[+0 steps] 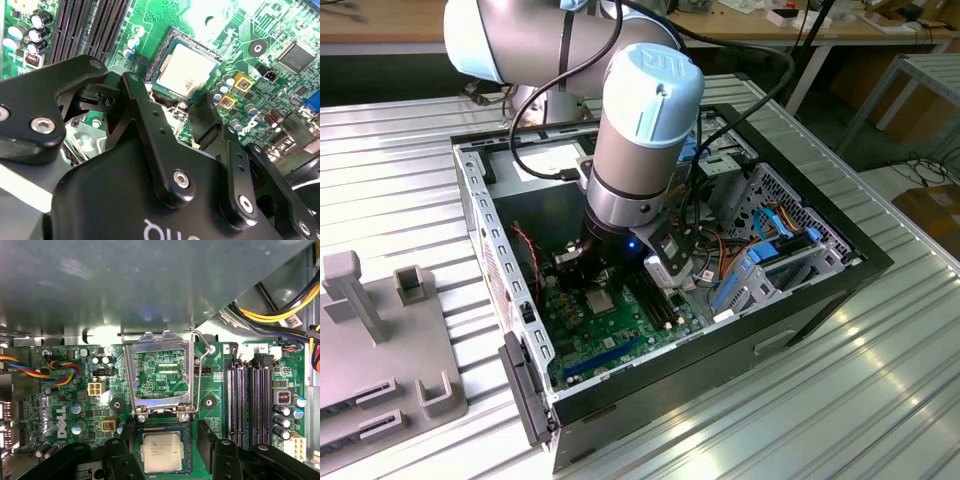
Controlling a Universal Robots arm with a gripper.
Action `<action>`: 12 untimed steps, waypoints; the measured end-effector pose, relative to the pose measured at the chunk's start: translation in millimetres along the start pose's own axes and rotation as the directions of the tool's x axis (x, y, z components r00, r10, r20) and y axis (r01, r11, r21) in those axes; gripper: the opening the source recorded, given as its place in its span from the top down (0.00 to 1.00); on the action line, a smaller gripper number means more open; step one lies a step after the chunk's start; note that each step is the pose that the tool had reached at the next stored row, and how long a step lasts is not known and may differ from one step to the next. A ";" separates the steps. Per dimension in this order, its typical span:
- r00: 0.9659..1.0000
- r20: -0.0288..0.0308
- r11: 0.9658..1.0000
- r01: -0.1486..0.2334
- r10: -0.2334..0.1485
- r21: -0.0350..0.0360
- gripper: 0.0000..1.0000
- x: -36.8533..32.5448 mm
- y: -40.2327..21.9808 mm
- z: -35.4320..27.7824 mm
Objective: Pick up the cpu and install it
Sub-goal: 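Place the cpu into insertion slot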
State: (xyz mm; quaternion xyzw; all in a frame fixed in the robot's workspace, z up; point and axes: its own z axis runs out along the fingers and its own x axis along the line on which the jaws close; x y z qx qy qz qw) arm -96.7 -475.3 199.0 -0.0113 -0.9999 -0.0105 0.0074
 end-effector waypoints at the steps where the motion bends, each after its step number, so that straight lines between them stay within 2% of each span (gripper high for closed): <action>1: 1.000 0.000 1.000 0.000 0.000 0.000 0.39 0.0 -0.3 0.0; 4: 1.000 0.000 1.000 0.000 0.000 0.000 0.39 -0.1 -4.0 0.0; 12: 1.000 0.000 1.000 0.000 0.000 0.000 0.39 -0.1 -6.9 -0.1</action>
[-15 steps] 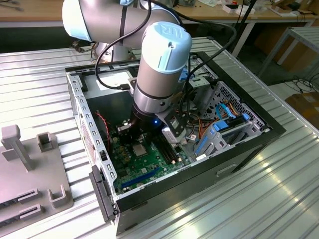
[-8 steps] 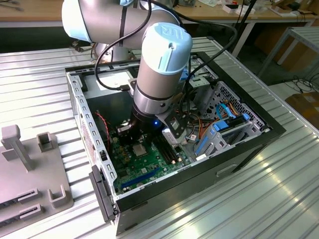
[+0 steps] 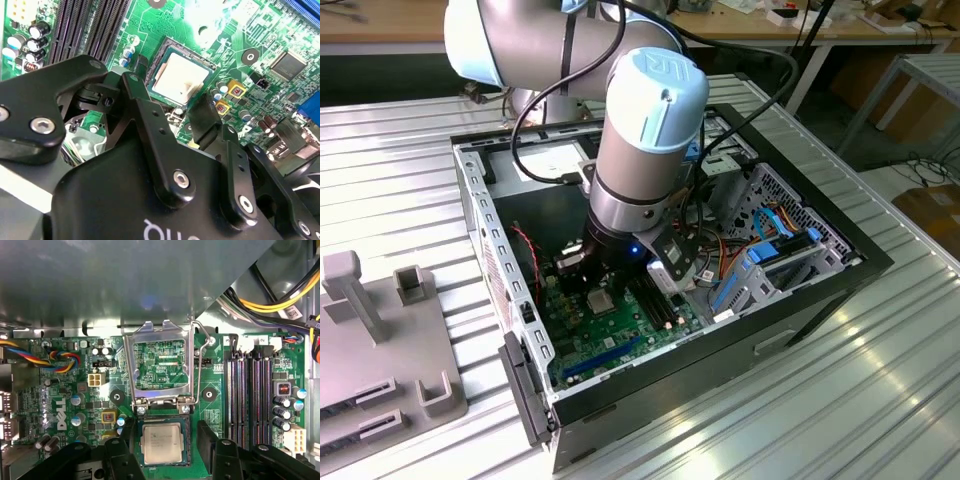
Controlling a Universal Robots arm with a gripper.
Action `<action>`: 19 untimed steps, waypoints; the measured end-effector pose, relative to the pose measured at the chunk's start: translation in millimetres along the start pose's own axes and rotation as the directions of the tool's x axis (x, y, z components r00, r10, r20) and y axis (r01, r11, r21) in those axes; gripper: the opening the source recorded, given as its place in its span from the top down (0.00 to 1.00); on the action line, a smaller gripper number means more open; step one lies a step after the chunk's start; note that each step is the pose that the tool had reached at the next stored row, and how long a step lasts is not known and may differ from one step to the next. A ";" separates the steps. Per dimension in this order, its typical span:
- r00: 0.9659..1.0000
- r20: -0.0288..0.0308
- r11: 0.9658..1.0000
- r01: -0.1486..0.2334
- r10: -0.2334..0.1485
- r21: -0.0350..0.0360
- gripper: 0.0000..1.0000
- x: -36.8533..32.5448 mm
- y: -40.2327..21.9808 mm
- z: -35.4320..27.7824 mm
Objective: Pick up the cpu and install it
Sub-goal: 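Place the cpu into insertion slot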
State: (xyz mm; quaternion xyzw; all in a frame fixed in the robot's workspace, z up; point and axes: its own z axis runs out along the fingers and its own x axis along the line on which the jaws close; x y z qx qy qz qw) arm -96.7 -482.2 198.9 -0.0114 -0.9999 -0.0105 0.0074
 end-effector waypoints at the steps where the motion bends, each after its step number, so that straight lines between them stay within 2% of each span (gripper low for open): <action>1: 1.000 0.000 1.000 0.000 0.000 0.000 0.39 0.0 -0.1 0.0; 4: 1.000 -0.001 1.000 0.000 0.000 0.001 0.41 0.1 -0.3 -0.2; 6: 1.000 0.000 1.000 0.000 0.000 0.000 0.51 -0.2 -0.3 -0.1; 16: 1.000 0.000 1.000 0.000 0.000 0.000 0.51 -0.3 -0.2 0.0; 19: 1.000 0.000 1.000 0.000 0.000 0.000 0.55 -0.4 -0.2 -0.1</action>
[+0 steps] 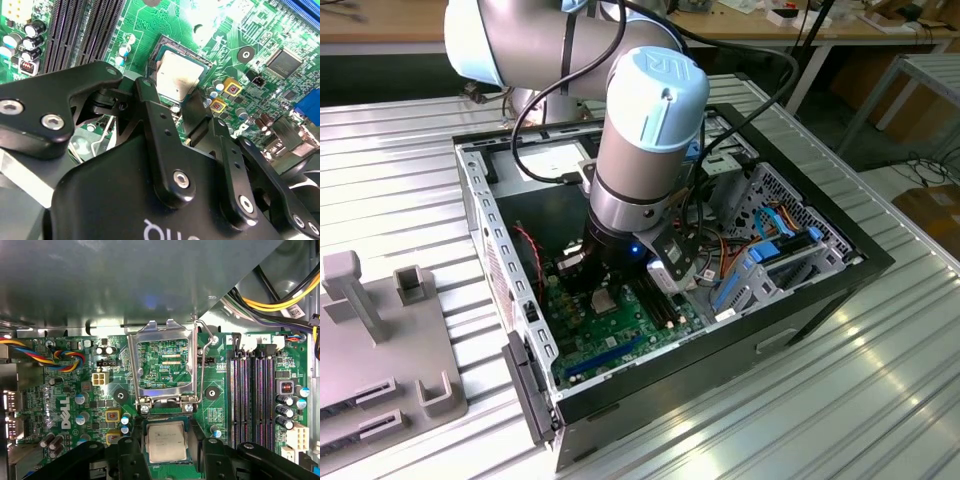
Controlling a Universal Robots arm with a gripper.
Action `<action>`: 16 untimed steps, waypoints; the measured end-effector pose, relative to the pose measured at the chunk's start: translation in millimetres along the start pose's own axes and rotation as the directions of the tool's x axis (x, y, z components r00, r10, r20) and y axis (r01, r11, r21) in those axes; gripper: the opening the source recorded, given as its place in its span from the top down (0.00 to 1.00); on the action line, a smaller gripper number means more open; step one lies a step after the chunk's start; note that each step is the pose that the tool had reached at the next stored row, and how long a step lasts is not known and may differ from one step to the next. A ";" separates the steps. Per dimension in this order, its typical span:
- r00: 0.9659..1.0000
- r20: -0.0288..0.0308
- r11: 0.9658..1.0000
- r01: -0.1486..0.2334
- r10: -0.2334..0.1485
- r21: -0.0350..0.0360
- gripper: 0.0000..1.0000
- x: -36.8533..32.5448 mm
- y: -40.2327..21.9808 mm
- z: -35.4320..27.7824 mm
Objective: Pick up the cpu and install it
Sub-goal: 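Place the cpu into insertion slot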
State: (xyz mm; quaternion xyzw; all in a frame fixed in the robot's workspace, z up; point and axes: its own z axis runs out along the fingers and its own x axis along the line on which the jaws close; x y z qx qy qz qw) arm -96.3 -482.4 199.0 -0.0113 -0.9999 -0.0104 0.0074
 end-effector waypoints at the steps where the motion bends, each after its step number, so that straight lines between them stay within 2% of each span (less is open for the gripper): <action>1: 1.000 0.000 1.000 0.000 0.000 0.000 0.55 0.0 0.0 0.0; 10: 1.000 0.000 1.000 0.000 0.000 0.000 0.55 -0.1 0.0 0.0; 16: 1.000 -0.002 1.000 0.000 0.000 0.000 0.55 -0.2 0.1 -3.6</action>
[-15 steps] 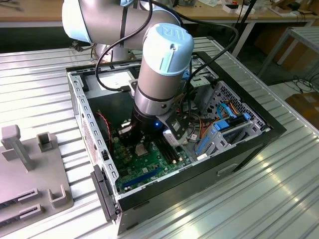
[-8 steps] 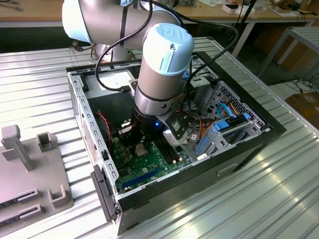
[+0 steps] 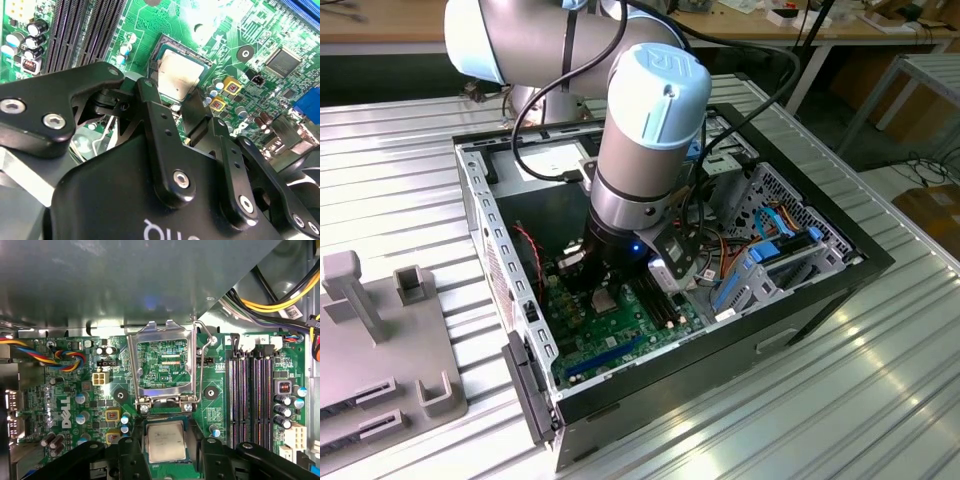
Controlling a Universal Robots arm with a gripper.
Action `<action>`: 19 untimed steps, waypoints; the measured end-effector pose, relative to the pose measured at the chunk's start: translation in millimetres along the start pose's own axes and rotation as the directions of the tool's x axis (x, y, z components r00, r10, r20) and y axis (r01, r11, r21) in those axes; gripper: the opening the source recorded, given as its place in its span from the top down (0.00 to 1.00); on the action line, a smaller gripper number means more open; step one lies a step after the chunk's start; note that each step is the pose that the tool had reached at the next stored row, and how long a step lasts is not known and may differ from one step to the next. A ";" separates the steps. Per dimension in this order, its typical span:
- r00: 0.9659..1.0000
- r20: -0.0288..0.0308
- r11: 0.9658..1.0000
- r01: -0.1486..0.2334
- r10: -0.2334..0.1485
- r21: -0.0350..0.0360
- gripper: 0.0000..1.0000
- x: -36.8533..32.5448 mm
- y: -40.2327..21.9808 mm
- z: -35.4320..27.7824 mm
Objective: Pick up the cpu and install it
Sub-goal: 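Place the cpu into insertion slot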
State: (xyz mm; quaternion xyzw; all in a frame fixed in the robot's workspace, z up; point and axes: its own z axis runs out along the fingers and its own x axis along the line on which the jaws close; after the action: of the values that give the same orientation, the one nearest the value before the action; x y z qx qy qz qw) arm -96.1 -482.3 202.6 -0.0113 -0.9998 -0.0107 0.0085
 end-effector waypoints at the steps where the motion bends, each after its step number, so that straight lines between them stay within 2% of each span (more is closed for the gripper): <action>1: 1.000 0.000 1.000 0.000 0.000 0.000 0.55 0.0 0.0 0.0; 9: 1.000 -0.001 1.000 -0.002 0.002 -0.001 0.55 0.3 -0.1 0.6; 11: 1.000 0.000 1.000 -0.002 0.002 -0.002 0.60 0.1 -0.1 0.7; 19: 1.000 0.000 1.000 -0.002 0.002 -0.002 0.60 0.0 -0.1 0.9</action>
State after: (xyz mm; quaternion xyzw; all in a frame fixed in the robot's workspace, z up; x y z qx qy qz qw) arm -96.2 -482.4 201.7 -0.0124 -0.9998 -0.0115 0.0085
